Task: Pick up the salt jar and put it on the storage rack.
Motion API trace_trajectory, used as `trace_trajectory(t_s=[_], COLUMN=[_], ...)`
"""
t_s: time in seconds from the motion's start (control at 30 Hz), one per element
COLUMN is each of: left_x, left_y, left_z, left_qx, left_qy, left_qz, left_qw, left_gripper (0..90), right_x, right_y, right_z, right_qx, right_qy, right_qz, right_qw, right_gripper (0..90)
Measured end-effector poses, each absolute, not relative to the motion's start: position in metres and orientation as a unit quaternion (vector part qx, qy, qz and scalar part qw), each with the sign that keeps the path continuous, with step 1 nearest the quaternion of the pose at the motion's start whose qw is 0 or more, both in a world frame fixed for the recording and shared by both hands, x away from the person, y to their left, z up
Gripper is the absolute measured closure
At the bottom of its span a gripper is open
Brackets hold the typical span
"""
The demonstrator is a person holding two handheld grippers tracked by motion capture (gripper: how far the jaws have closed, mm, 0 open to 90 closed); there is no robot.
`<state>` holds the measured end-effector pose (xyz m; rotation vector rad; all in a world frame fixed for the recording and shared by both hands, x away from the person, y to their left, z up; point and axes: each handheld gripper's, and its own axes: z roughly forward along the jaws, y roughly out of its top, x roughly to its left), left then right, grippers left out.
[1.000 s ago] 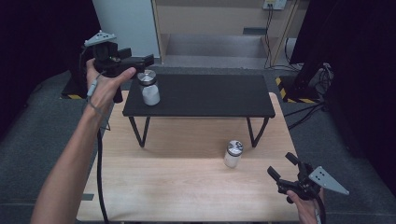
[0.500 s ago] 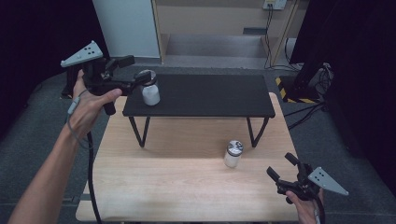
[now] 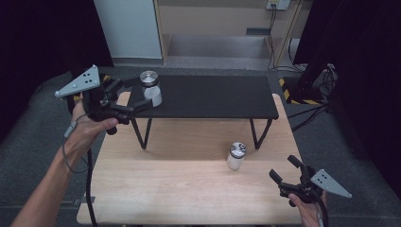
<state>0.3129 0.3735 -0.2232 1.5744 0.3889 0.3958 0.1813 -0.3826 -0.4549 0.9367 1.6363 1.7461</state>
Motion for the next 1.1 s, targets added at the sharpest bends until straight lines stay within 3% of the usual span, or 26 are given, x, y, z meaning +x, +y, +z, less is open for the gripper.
trace_trajectory(t_s=[0.57,1.1], left_x=[0.290,0.259], left_y=[0.370,0.353], left_z=[-0.264,-0.319], left_qx=[0.716,0.716], left_qy=[0.155,0.192], left_qz=[0.160,0.202], left_qw=[0.661,0.640], left_gripper=[8.0,6.4], right_x=[0.182,0.182], right_y=[-0.381,-0.381], right_z=[-0.455,-0.455], right_qx=[0.349,0.351], right_qy=[0.614,0.614], right_qz=[0.650,0.650], right_qw=[0.280,0.279], right_gripper=[5.9,6.0])
